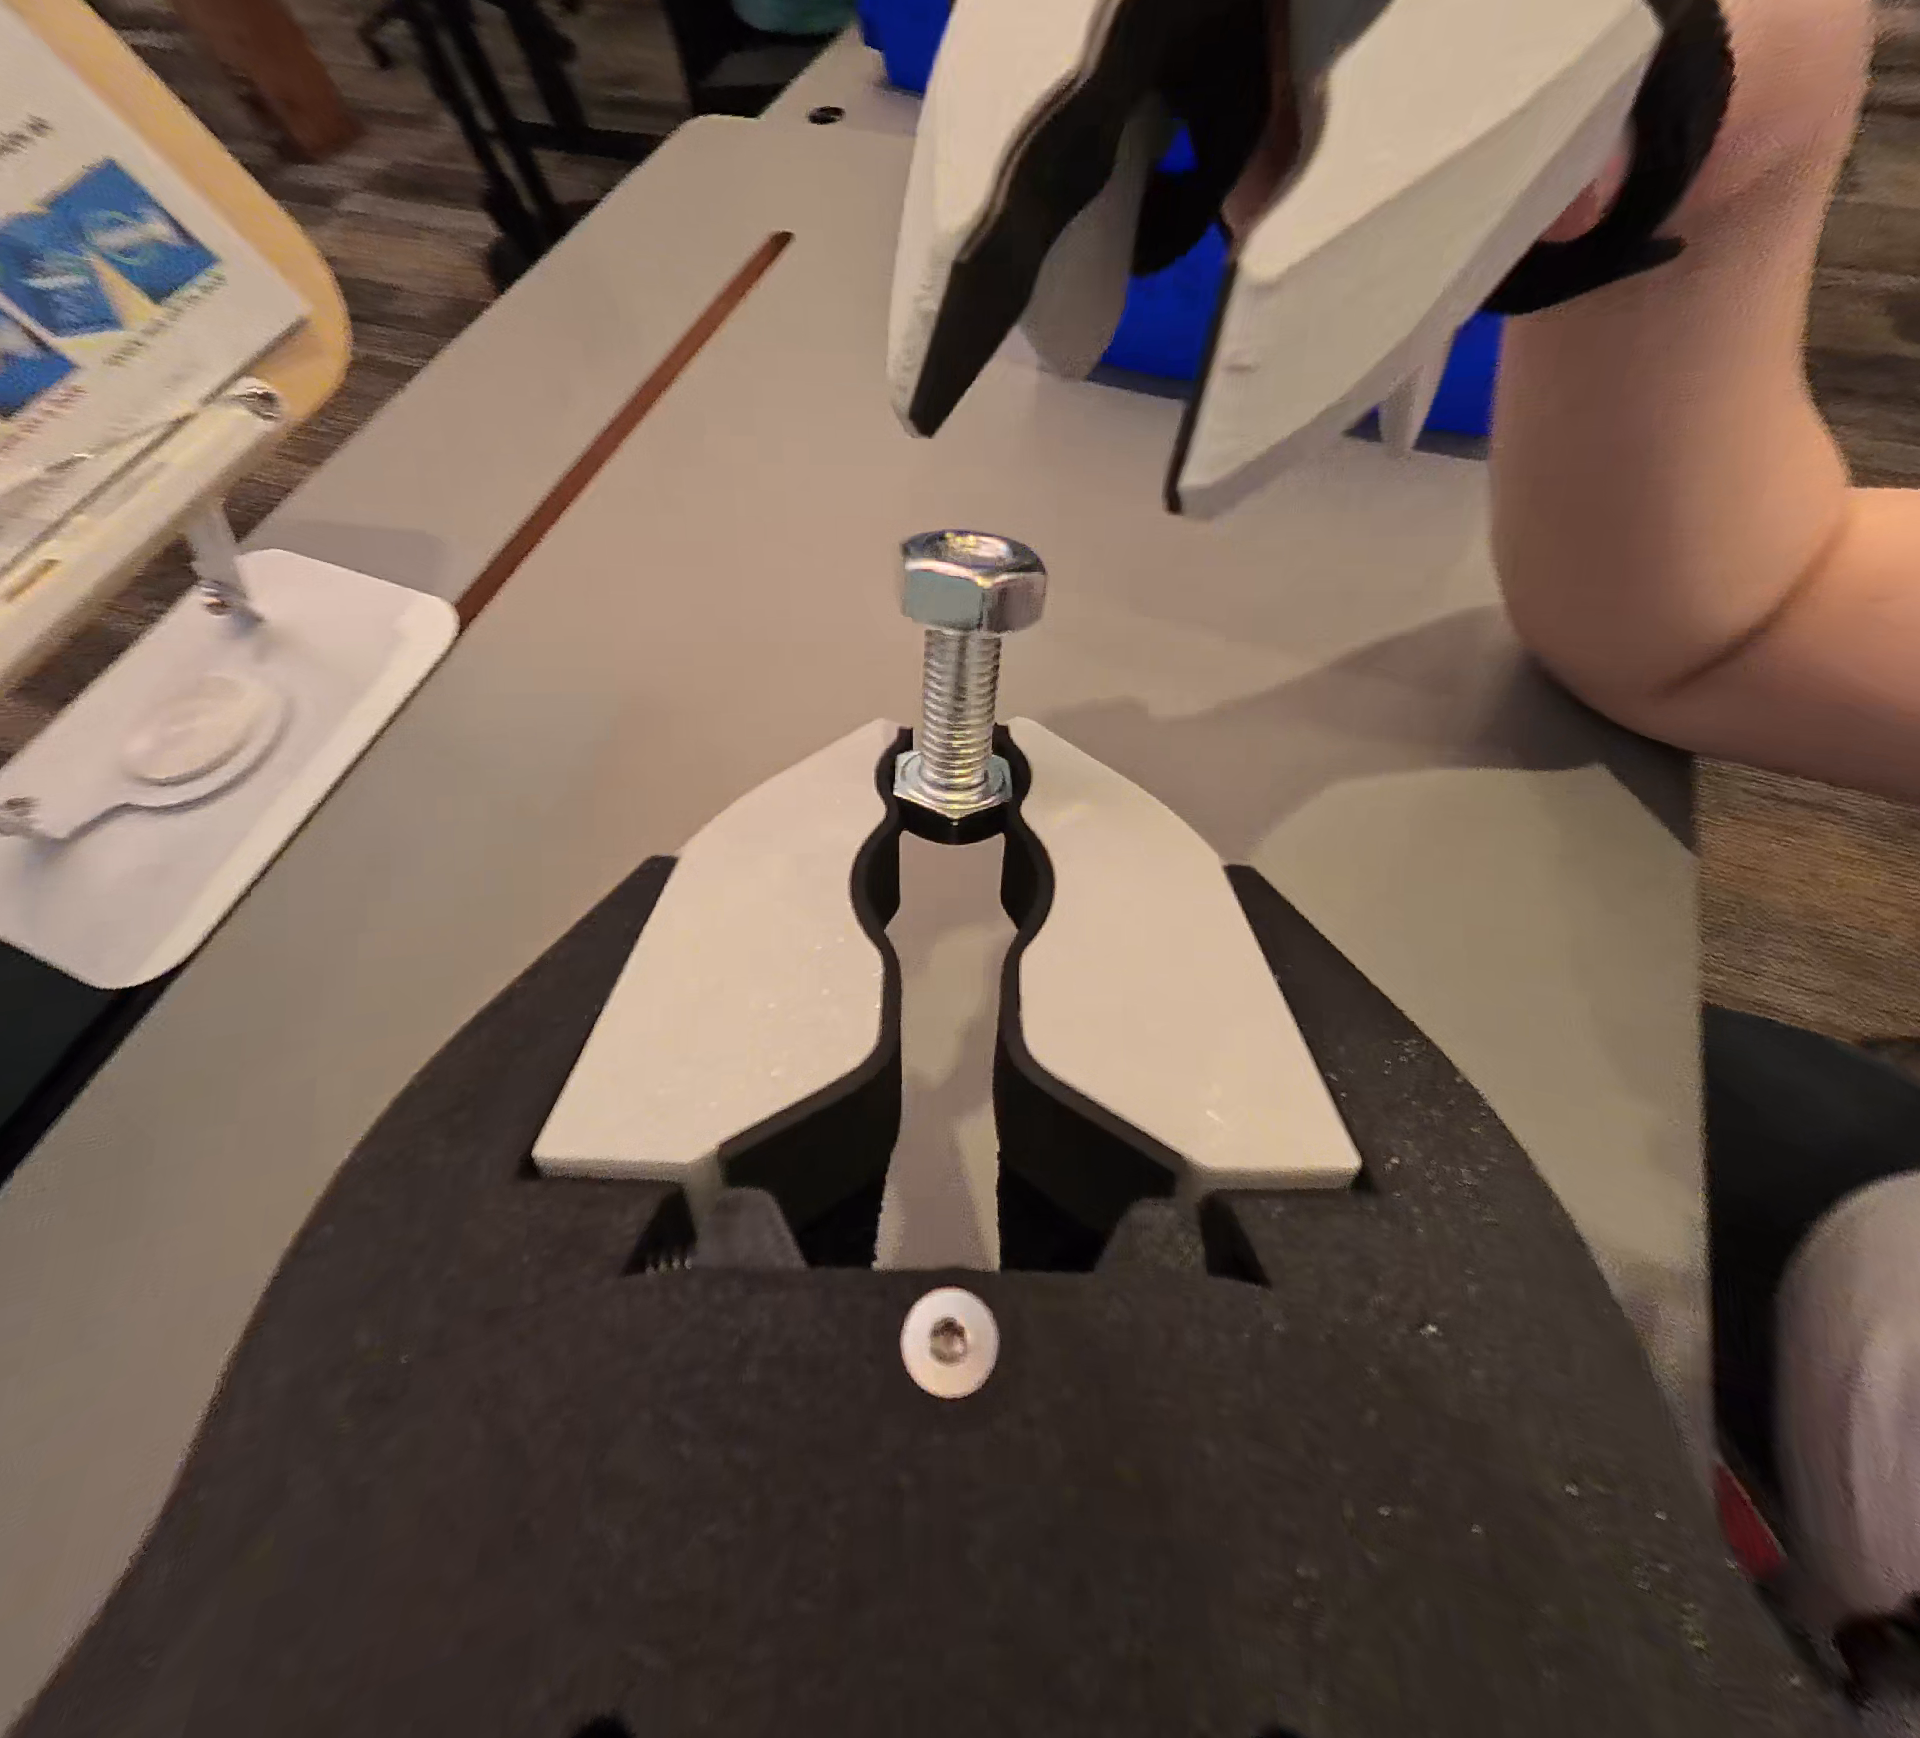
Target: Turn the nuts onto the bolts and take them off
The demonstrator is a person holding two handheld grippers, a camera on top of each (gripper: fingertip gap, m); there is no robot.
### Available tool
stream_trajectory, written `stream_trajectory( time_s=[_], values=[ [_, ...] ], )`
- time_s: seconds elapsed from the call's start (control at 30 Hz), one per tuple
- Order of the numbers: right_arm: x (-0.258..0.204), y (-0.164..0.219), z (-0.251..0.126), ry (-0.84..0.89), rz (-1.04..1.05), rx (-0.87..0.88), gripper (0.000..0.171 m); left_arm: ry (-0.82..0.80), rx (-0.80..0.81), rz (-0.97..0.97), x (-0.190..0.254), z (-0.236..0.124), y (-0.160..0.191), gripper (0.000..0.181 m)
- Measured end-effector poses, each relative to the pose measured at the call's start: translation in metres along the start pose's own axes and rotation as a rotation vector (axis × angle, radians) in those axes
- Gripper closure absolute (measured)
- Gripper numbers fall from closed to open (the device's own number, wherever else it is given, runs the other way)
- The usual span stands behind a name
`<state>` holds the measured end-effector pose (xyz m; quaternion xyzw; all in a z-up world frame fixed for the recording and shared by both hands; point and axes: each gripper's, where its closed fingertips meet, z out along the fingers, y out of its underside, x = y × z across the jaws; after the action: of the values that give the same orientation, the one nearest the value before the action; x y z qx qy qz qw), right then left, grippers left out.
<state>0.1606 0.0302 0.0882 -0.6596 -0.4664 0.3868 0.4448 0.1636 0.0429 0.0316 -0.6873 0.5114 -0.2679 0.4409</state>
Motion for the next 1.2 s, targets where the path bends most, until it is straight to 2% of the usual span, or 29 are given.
stream_trajectory(
  time_s=[0.1,0.27,0.37,0.57,0.67,0.8,0.87,0.97,1.07,1.2],
  values=[
    [0.012,0.001,0.003,0.062,0.055,0.008,0.137,-0.055,-0.009,0.022,-0.005,0.002,0.001,0.167],
    [0.010,0.011,0.017,0.065,0.064,-0.048,0.137,-0.082,-0.024,0.050,-0.005,0.007,0.002,0.167],
    [0.006,0.009,0.019,0.061,0.020,-0.038,0.154,-0.079,-0.031,0.055,-0.004,0.008,0.003,0.167],
    [0.000,0.007,0.016,0.037,-0.038,-0.041,0.154,-0.035,-0.015,0.049,0.004,0.006,0.000,0.167],
    [-0.008,0.007,0.013,-0.032,-0.131,-0.047,0.154,0.042,-0.006,0.042,0.014,0.005,-0.001,0.167],
    [-0.027,0.017,0.007,-0.164,-0.428,-0.059,0.154,0.230,-0.052,0.031,0.041,0.001,0.007,0.167],
    [-0.032,0.021,0.006,-0.191,-0.501,-0.059,0.154,0.275,-0.067,0.027,0.048,0.001,0.009,0.167],
    [-0.027,0.017,0.007,-0.140,-0.451,-0.066,0.153,0.247,-0.039,0.015,0.043,0.002,0.004,0.167],
    [-0.018,0.010,0.010,-0.046,-0.365,-0.069,0.137,0.136,-0.010,0.017,0.025,0.001,0.000,0.167],
    [-0.005,0.005,0.010,0.049,-0.101,-0.055,0.137,0.039,-0.003,0.022,0.010,0.000,-0.001,0.167]
  ],
)
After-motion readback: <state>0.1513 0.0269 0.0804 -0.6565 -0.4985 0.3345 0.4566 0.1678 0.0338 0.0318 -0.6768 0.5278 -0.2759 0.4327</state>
